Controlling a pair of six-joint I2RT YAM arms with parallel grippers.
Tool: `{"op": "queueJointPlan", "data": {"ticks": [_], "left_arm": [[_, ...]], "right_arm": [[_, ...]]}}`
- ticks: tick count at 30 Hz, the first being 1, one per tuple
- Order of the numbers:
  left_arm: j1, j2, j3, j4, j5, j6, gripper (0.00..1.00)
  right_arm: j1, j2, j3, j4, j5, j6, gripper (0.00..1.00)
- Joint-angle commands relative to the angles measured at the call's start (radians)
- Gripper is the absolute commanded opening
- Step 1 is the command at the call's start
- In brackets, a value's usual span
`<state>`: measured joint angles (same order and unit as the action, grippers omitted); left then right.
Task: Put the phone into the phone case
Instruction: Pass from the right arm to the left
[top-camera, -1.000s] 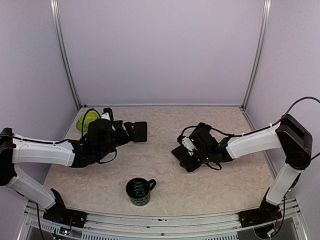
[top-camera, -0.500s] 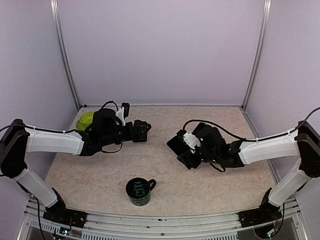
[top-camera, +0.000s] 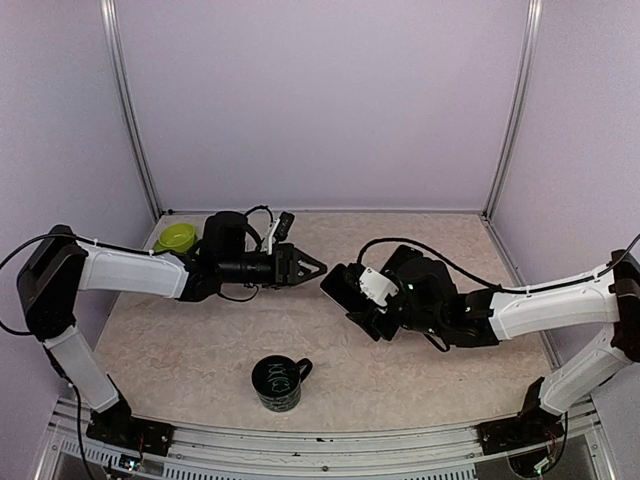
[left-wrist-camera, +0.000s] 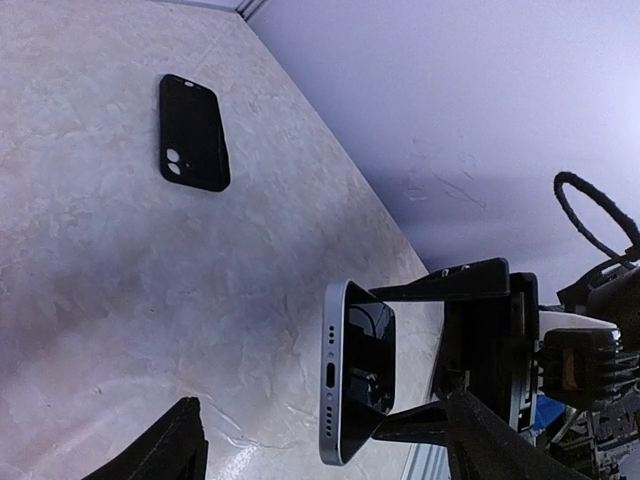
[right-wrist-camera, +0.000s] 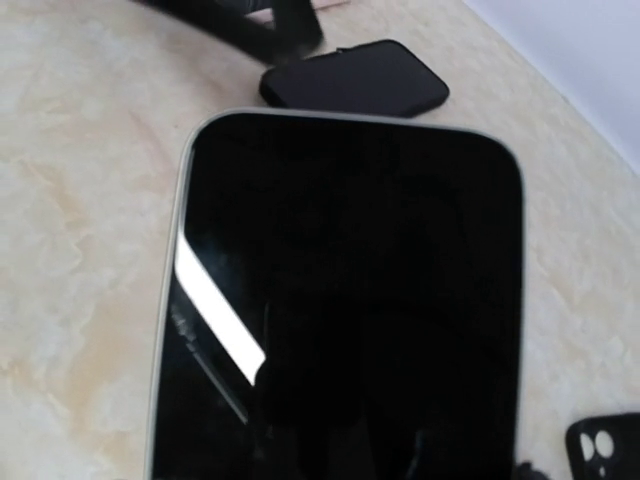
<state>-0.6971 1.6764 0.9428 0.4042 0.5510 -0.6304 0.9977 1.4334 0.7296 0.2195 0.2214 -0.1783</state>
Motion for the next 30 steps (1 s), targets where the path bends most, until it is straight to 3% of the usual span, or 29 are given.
{"op": "queueJointPlan", "data": {"ticks": [1, 9, 14, 21, 26, 30], "left_arm": [[0.004, 0.043, 0.04, 0.019, 0.13, -0.013, 0.79], [-0.009, 0.103, 0.082, -0.006, 0.219, -0.003, 0.75], [-0.018, 0.131, 0.106, -0.025, 0.245, 0.01, 0.63], [-0.033, 0.132, 0.12, -0.057, 0.259, 0.037, 0.62], [-0.044, 0.135, 0.129, -0.078, 0.262, 0.053, 0.54], [-0.049, 0.138, 0.13, -0.08, 0.266, 0.057, 0.39]], "right_arm": [[0.04, -0.021, 0.014, 0.085, 0.058, -0.08, 0.58], [0.091, 0.009, 0.024, 0.104, 0.098, -0.147, 0.58], [0.11, 0.035, 0.034, 0.115, 0.128, -0.174, 0.58], [0.124, 0.061, 0.045, 0.119, 0.148, -0.196, 0.58], [0.13, 0.07, 0.052, 0.127, 0.157, -0.205, 0.58], [0.131, 0.076, 0.057, 0.129, 0.162, -0.212, 0.58]]}}
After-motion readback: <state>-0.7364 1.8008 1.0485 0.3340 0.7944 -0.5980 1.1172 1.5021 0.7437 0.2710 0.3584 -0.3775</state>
